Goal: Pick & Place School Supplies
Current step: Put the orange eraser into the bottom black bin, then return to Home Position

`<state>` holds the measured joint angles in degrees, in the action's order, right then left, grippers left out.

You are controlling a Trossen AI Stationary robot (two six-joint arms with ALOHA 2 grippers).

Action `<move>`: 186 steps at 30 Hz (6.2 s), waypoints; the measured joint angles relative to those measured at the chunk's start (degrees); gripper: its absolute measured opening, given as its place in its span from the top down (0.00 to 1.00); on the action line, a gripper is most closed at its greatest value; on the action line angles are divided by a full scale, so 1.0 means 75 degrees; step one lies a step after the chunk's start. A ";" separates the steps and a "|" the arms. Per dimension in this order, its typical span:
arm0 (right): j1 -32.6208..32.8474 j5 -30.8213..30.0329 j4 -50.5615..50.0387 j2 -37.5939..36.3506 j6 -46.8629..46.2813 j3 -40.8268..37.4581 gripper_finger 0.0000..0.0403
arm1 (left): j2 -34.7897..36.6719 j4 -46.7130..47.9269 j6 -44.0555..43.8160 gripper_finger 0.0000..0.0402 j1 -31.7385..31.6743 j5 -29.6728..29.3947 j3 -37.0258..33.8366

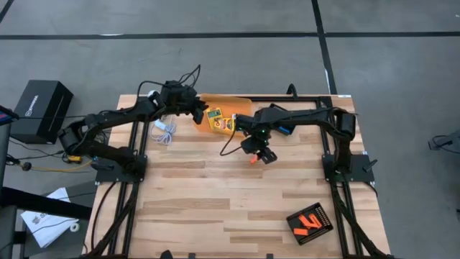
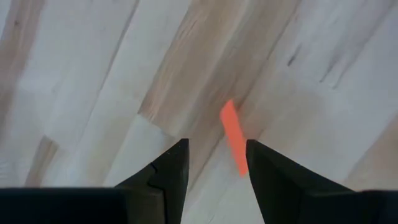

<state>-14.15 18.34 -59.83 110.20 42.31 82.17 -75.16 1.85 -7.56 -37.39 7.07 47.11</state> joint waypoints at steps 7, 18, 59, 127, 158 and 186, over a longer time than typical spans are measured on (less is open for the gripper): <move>-0.0020 -0.0014 0.0189 -0.0001 0.0022 0.0003 0.63 | 0.0000 0.0002 0.0004 0.72 0.0000 0.0000 0.0000; -0.0085 -0.0025 0.0451 0.0133 0.0370 -0.0005 0.64 | 0.0000 0.0015 0.0118 0.72 0.0003 0.0009 0.0000; -0.0335 0.0600 0.2126 0.0664 0.0444 -0.1418 0.68 | 0.0000 0.0044 0.0157 0.72 0.0003 0.0006 0.0000; 0.8726 -0.1496 0.7553 -0.5066 -1.6718 -0.7892 0.89 | 0.0000 -0.1362 -0.1456 0.81 0.2480 0.0189 -0.0003; 0.7615 -0.2139 0.8046 -0.8668 -1.5630 -0.7577 0.39 | 0.2676 -0.2080 -0.2452 0.81 0.2283 -0.0500 0.0000; 0.6850 -0.4465 0.7056 -1.4119 -0.6521 -0.7271 0.39 | 0.6646 0.0462 -0.1420 0.81 0.2567 0.1027 -0.0002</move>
<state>37.22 -15.15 -6.91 4.31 -6.59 27.64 -25.31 5.31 -18.21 -18.13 14.77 47.09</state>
